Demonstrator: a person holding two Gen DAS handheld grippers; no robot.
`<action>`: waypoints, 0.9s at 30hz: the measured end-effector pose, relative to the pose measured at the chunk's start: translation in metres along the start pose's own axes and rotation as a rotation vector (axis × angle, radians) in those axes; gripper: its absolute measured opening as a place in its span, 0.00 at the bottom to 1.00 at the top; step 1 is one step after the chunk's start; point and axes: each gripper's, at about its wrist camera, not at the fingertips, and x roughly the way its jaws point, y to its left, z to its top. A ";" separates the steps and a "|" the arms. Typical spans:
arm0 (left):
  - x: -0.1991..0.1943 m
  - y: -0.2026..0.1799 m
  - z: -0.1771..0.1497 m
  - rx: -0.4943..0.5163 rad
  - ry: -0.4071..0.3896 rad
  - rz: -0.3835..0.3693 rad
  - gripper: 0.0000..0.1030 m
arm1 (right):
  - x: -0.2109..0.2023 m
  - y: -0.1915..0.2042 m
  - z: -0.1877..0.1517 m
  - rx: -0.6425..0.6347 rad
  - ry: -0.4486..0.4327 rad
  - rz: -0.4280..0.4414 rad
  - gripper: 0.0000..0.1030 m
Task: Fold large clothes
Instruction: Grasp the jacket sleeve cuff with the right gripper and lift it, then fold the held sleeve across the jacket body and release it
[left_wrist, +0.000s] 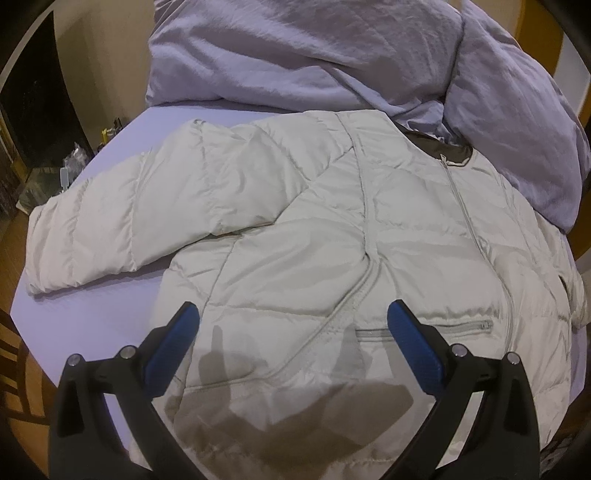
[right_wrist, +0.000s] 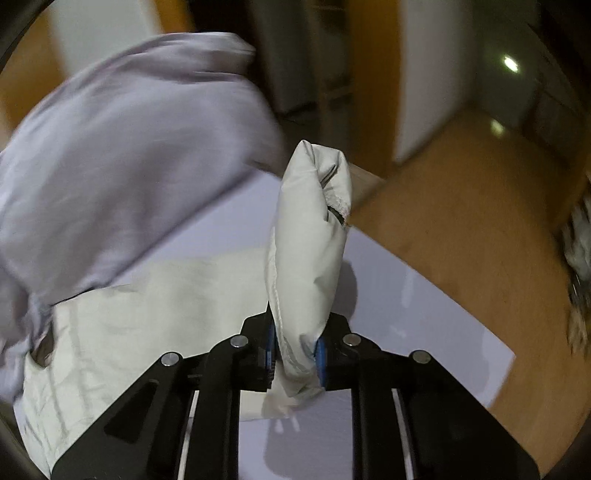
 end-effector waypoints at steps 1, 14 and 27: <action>0.001 0.002 0.001 -0.004 0.000 -0.002 0.98 | -0.002 0.015 0.000 -0.025 -0.002 0.022 0.17; 0.000 0.035 0.011 -0.060 -0.025 0.014 0.98 | 0.004 0.249 -0.093 -0.412 0.176 0.317 0.17; 0.007 0.073 0.026 -0.095 -0.035 0.085 0.98 | 0.003 0.369 -0.174 -0.584 0.309 0.430 0.17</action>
